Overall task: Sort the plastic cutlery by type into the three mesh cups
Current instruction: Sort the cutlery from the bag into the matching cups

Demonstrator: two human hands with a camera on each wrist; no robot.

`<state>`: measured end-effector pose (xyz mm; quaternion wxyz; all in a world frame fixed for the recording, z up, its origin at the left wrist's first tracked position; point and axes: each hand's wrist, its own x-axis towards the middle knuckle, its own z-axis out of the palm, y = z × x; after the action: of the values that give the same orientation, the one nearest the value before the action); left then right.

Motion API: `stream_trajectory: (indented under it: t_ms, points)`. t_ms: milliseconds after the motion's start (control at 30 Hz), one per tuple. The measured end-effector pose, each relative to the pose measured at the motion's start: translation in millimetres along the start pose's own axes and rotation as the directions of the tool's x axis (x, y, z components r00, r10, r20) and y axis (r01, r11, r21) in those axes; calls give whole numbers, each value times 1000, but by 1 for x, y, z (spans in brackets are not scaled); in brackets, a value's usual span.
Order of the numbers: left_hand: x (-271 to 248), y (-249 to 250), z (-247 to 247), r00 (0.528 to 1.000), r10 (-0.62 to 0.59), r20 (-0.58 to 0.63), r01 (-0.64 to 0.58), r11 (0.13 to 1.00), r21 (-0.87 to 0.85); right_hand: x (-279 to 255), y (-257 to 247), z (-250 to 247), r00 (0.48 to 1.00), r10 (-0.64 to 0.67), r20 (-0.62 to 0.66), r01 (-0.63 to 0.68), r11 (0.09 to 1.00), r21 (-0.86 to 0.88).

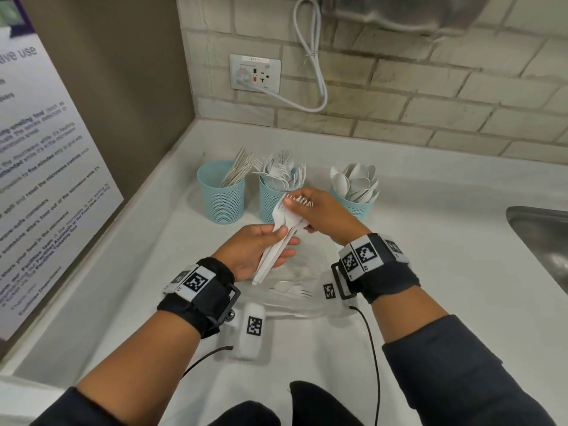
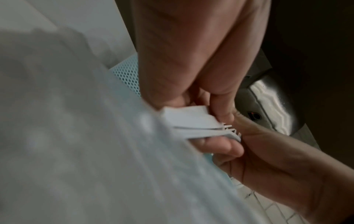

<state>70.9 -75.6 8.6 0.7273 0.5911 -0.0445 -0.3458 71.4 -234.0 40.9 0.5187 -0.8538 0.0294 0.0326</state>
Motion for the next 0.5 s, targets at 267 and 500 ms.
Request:
stream_trajectory:
  t_ms: [267,500]
  points:
    - [0,3,4,999,48,6,-48,998,47,7,1,18,986,122,115,-156,921,357]
    - [3,6,3,996,89,-14,-89,995,48,21,-24,-14,990,25,-142,-2,987,158]
